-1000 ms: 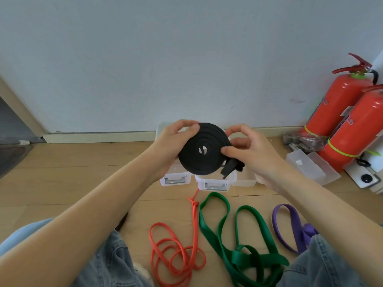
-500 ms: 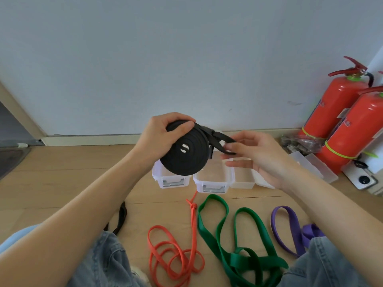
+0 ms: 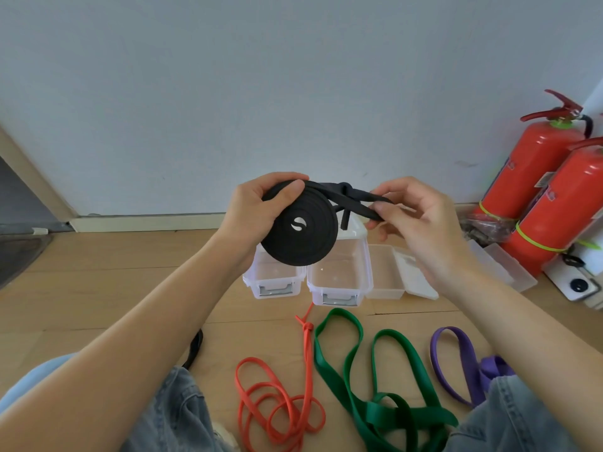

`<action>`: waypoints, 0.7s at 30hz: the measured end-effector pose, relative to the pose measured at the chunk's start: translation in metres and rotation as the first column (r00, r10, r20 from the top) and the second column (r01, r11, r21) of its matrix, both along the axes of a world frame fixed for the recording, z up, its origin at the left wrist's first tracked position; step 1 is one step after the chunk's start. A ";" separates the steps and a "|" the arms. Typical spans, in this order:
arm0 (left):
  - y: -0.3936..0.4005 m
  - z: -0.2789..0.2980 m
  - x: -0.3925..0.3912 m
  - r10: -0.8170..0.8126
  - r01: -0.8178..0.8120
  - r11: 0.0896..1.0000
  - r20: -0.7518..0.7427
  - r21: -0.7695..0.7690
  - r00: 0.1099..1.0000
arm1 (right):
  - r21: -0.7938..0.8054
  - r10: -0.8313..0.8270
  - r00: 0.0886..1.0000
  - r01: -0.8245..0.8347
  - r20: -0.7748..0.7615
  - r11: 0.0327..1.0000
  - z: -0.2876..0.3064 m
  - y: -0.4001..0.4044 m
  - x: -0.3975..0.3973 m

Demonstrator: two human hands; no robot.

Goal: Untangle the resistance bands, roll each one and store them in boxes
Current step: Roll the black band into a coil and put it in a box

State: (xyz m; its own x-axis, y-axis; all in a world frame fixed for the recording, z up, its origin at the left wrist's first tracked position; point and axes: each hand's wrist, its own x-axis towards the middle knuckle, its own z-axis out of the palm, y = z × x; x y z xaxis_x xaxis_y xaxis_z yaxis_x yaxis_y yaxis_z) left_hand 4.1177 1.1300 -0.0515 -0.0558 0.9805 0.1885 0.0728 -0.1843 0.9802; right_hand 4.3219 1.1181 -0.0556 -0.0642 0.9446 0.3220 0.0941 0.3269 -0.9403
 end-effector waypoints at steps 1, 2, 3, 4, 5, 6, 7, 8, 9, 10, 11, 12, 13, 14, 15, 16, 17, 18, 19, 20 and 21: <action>0.000 0.000 0.000 0.000 0.002 0.999 0.049 -0.033 0.999 | 0.083 -0.019 0.995 0.011 0.093 0.996 0.000 -0.001 -0.001; 0.000 0.000 0.000 -0.002 0.008 0.998 0.097 -0.064 0.995 | 0.157 -0.037 0.984 0.010 0.172 0.988 -0.001 -0.002 -0.003; -0.001 0.000 0.000 -0.001 0.014 0.996 0.141 -0.091 0.990 | 0.214 -0.053 0.972 0.003 0.228 0.977 -0.001 -0.003 -0.005; -0.001 0.000 0.000 0.005 0.015 0.994 0.177 -0.112 0.984 | 0.260 -0.068 0.962 -0.003 0.264 0.966 -0.003 -0.005 -0.008; -0.001 -0.001 0.001 0.017 0.009 0.992 0.202 -0.127 0.979 | 0.291 -0.078 0.957 -0.007 0.280 0.957 -0.004 -0.007 -0.010; -0.002 -0.002 0.002 0.035 -0.005 0.991 0.218 -0.137 0.975 | 0.307 -0.079 0.957 -0.011 0.278 0.952 -0.006 -0.009 -0.013; -0.002 -0.002 0.002 0.055 -0.022 0.989 0.230 -0.143 0.972 | 0.316 -0.079 0.960 -0.011 0.270 0.949 -0.008 -0.010 -0.015; -0.002 -0.003 0.003 0.073 -0.037 0.988 0.248 -0.150 0.966 | 0.321 -0.081 0.959 -0.010 0.270 0.947 -0.010 -0.011 -0.016; -0.002 -0.003 0.004 0.085 -0.042 0.986 0.272 -0.161 0.959 | 0.313 -0.084 0.957 -0.007 0.277 0.950 -0.012 -0.012 -0.018; -0.002 -0.004 0.005 0.089 -0.036 0.983 0.297 -0.177 0.951 | 0.286 -0.080 0.956 -0.004 0.282 0.958 -0.013 -0.012 -0.019; -0.002 -0.004 0.006 0.087 -0.026 0.981 0.316 -0.193 0.945 | 0.241 -0.065 0.958 -0.004 0.280 0.970 -0.015 -0.013 -0.020; -0.002 -0.005 0.008 0.082 -0.016 0.980 0.325 -0.201 0.942 | 0.191 -0.043 0.962 -0.010 0.271 0.981 -0.016 -0.014 -0.023; -0.002 -0.005 0.010 0.080 -0.016 0.980 0.321 -0.197 0.944 | 0.147 -0.022 0.967 -0.016 0.255 0.989 -0.019 -0.016 -0.026; 0.000 -0.005 0.012 0.083 -0.026 0.982 0.306 -0.185 0.948 | 0.115 -0.017 0.971 -0.010 0.238 0.993 -0.021 -0.018 -0.029; 0.000 -0.005 0.013 0.094 -0.045 0.984 0.286 -0.172 0.954 | 0.096 -0.035 0.975 0.014 0.221 0.995 -0.022 -0.018 -0.031; 0.001 -0.005 0.014 0.108 -0.067 0.985 0.264 -0.158 0.959 | 0.087 -0.073 0.977 0.057 0.202 0.995 -0.021 -0.016 -0.031; 0.001 -0.006 0.013 0.116 -0.084 0.986 0.236 -0.140 0.965 | 0.087 -0.123 0.976 0.109 0.179 0.990 -0.018 -0.013 -0.028; 0.002 -0.006 0.013 0.116 -0.093 0.989 0.199 -0.118 0.973 | 0.097 -0.173 0.971 0.158 0.165 0.983 -0.015 -0.009 -0.024; 0.002 -0.007 0.013 0.108 -0.093 0.991 0.164 -0.097 0.981 | 0.115 -0.210 0.964 0.193 0.164 0.974 -0.011 -0.006 -0.019; 0.001 -0.008 0.013 0.100 -0.089 0.993 0.143 -0.083 0.985 | 0.131 -0.230 0.958 0.209 0.171 0.969 -0.008 -0.004 -0.016; 0.001 -0.008 0.013 0.099 -0.088 0.993 0.141 -0.082 0.985 | 0.143 -0.236 0.954 0.212 0.183 0.967 -0.007 -0.005 -0.015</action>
State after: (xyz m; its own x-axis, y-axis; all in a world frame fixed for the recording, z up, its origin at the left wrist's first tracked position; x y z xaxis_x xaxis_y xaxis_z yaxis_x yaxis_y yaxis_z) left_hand 4.1307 1.1310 -0.0597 -0.1689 0.9808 0.0977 -0.0574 -0.1087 0.9924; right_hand 4.3070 1.1135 -0.0627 0.0711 0.8971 0.4361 0.3566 0.3855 -0.8510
